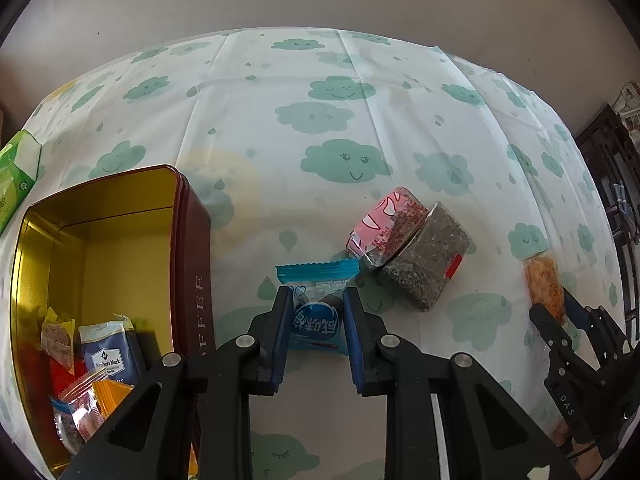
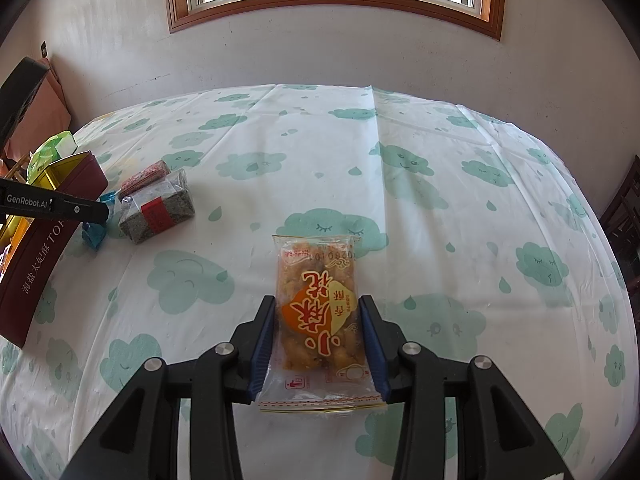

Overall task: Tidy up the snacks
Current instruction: 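Carry the blue-wrapped candy into the tin and lower it onto the red packet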

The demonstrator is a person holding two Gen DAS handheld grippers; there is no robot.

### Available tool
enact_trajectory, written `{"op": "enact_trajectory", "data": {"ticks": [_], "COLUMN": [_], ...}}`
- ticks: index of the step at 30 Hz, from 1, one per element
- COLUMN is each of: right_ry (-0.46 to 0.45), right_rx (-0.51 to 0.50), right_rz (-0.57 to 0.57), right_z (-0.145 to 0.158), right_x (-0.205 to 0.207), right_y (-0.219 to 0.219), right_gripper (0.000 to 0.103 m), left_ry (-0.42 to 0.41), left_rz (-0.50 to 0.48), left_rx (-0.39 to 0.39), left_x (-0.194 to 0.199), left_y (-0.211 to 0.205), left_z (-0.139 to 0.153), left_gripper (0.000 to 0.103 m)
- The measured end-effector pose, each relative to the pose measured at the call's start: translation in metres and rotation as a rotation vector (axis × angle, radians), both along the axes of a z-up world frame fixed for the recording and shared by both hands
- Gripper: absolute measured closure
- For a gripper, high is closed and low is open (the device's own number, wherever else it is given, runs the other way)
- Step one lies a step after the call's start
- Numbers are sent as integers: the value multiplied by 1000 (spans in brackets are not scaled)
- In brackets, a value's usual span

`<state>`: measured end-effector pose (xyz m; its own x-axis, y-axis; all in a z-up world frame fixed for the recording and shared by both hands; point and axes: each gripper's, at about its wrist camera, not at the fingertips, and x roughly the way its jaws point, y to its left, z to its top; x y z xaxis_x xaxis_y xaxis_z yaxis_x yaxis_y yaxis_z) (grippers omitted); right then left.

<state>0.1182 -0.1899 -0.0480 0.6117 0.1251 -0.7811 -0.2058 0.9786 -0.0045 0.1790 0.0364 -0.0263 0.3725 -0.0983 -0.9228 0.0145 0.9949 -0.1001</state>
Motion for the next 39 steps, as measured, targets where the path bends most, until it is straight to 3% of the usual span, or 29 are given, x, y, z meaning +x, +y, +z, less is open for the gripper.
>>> {"op": "enact_trajectory", "data": {"ticks": [5, 13, 21, 31, 39], "right_ry": [0, 0, 0, 0, 0], "right_rx": [-1, -1, -1, -2, -3], "right_rz": [0, 0, 0, 1, 1], "right_z": [0, 0, 0, 0, 0], "right_x": [0, 0, 0, 0, 0], "right_y": [0, 0, 0, 1, 1], "right_gripper": [61, 61, 61, 61, 61], "left_ry": [-20, -92, -178, -123, -75], "left_rz": [-16, -27, 14, 158, 210], "left_rx": [0, -13, 76, 145, 159], "left_x": [-12, -41, -71, -82, -85], "left_y": [-3, 10, 60, 137, 164], "left_z": [10, 55, 93, 66, 40], "left_gripper": [82, 82, 82, 82, 82]}}
